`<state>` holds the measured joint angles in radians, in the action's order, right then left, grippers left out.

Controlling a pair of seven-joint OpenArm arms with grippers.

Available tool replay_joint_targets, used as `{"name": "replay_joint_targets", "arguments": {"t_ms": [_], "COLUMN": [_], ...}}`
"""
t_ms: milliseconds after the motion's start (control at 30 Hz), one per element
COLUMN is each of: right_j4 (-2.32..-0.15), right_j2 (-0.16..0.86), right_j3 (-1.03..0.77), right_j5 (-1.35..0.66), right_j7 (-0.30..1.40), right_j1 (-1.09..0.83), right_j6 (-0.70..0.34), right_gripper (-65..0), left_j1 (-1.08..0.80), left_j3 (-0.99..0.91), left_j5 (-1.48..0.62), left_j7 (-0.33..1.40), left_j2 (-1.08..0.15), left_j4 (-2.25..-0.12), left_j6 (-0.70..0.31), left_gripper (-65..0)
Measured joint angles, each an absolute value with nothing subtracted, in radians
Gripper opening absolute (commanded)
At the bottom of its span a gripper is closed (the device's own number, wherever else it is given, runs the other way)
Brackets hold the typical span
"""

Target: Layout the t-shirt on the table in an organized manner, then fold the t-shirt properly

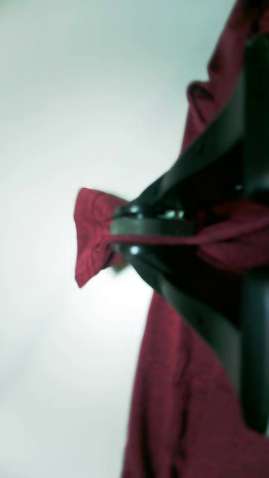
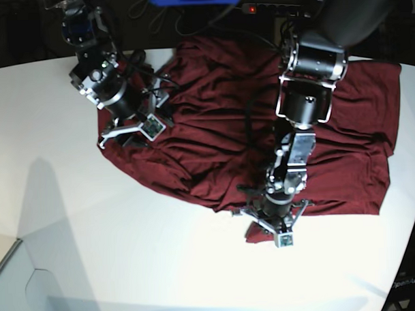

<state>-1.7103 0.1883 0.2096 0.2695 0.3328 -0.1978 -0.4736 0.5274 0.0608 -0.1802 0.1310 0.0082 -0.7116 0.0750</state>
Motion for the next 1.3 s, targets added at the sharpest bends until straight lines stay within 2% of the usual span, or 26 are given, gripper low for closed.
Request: {"name": "replay_joint_targets", "arguments": {"t_ms": [200, 433, 533, 700, 933, 1300], "right_j4": [-1.71, -1.706, -1.69, -1.668, -1.668, -1.668], "right_j2": [0.187, 0.188, 0.187, 0.183, 0.182, 0.169], "right_j3": [0.21, 0.21, 0.21, 0.211, 0.212, 0.214], "right_j5": [0.27, 0.27, 0.269, 0.27, 0.269, 0.268], "right_j7": [0.333, 0.331, 0.329, 0.332, 0.332, 0.332], "right_j1": [-0.198, -0.195, -0.192, -0.189, -0.17, -0.167], "right_j6": [-0.474, -0.474, -0.474, -0.474, -0.474, -0.474], "right_gripper": [-27.3, -27.3, -27.3, -27.3, -27.3, -27.3], "left_j1": [0.508, 0.496, 0.518, 0.578, 0.569, 0.702], "left_j3": [0.037, -0.2, -0.242, -0.247, -0.247, -0.239], "left_j5": [-0.187, -0.18, -0.179, -0.184, -0.187, -0.18], "left_j7": [0.131, 0.13, 0.141, 0.128, 0.142, 0.134], "left_j2": [-0.029, -0.094, -0.147, -0.218, -0.265, -0.263], "left_j4": [-0.75, -0.877, -0.898, -0.908, -0.903, -0.903], "left_j6": [0.07, 0.075, 0.079, 0.078, 0.078, 0.078], "left_gripper": [-64.9, -64.9, -64.9, -64.9, -64.9, -64.5]}}
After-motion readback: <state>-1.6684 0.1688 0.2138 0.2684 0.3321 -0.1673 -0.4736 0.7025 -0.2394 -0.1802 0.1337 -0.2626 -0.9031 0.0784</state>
